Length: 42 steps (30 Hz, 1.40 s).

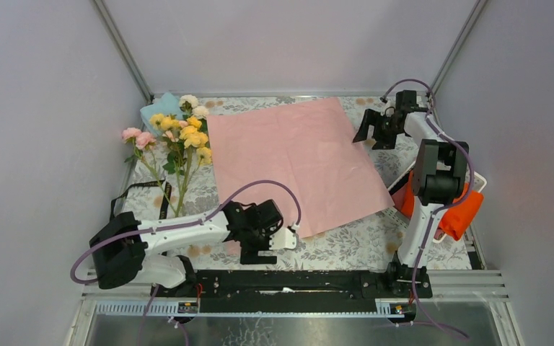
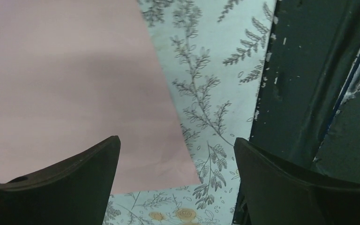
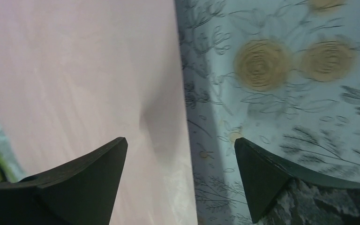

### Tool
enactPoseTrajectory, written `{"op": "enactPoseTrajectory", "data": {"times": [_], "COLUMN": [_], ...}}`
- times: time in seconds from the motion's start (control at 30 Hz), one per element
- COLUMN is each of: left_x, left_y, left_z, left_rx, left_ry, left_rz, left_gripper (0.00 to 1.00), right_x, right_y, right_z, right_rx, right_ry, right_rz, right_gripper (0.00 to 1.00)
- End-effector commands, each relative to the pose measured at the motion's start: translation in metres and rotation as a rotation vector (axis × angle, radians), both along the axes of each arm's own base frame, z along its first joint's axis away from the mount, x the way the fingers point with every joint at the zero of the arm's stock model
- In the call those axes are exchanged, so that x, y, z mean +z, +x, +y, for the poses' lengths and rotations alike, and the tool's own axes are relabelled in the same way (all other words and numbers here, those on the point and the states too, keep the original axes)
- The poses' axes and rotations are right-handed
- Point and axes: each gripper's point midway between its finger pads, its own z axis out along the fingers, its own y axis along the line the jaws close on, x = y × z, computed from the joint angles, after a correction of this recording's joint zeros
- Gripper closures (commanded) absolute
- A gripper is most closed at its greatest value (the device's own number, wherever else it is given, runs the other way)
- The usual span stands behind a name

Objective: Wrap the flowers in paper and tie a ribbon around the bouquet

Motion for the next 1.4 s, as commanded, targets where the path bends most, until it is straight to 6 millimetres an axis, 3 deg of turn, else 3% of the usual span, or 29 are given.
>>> {"op": "enactPoseTrajectory", "data": {"times": [0.0,0.17,0.27,0.33,0.37,0.43,0.57,0.7,0.77,1.0,1.07,1.1,1.17,1.27,1.37], "left_x": [-0.012,-0.014,-0.017,-0.02,-0.022,-0.028,-0.029,-0.008,0.002,0.027,0.032,0.034,0.038,0.049,0.078], "left_y": [0.012,0.025,0.031,0.041,0.048,0.066,0.118,0.179,0.206,0.267,0.274,0.275,0.27,0.25,0.232], "left_z": [-0.002,0.003,0.009,0.016,0.021,0.033,0.063,0.09,0.105,0.145,0.153,0.154,0.15,0.131,0.115], "left_rx": [-0.064,-0.059,-0.062,-0.05,-0.038,0.001,0.209,0.406,0.472,0.685,0.745,0.764,0.786,0.771,0.793], "left_ry": [0.009,-0.003,-0.007,0.008,0.022,0.072,0.178,0.182,0.182,0.154,0.14,0.125,0.081,-0.029,-0.184], "left_rz": [-0.102,-0.197,-0.255,-0.319,-0.355,-0.433,-0.527,-0.596,-0.642,-0.663,-0.648,-0.627,-0.568,-0.452,-0.347], "left_gripper": [0.01,0.01,0.01,0.01,0.02,0.02,0.02,0.02,0.02,0.02,0.02,0.02,0.02,0.02,0.02], "right_x": [0.0,-0.01,-0.005,0.009,0.008,0.022,0.04,0.044,0.043,0.024,0.02,0.019,0.019,0.025,0.054], "right_y": [-0.017,-0.024,-0.023,-0.019,-0.023,-0.024,-0.042,-0.076,-0.092,-0.143,-0.154,-0.159,-0.17,-0.178,-0.175], "right_z": [0.047,0.056,0.051,0.045,0.043,0.036,0.028,0.017,0.022,0.073,0.08,0.081,0.082,0.062,0.038], "right_rx": [0.115,0.138,0.112,0.082,0.059,0.012,-0.162,-0.366,-0.42,-0.444,-0.448,-0.445,-0.414,-0.422,-0.441], "right_ry": [0.276,0.35,0.337,0.331,0.325,0.284,0.267,0.228,0.201,0.224,0.222,0.213,0.165,0.045,-0.069], "right_rz": [0.07,0.118,0.097,0.04,0.042,-0.031,-0.168,-0.283,-0.306,-0.268,-0.262,-0.263,-0.268,-0.297,-0.409], "right_gripper": [0.1,0.27,0.61,0.84,0.93,1.0,1.0,1.0,1.0,1.0,0.98,0.9,0.64,0.45,0.34]}}
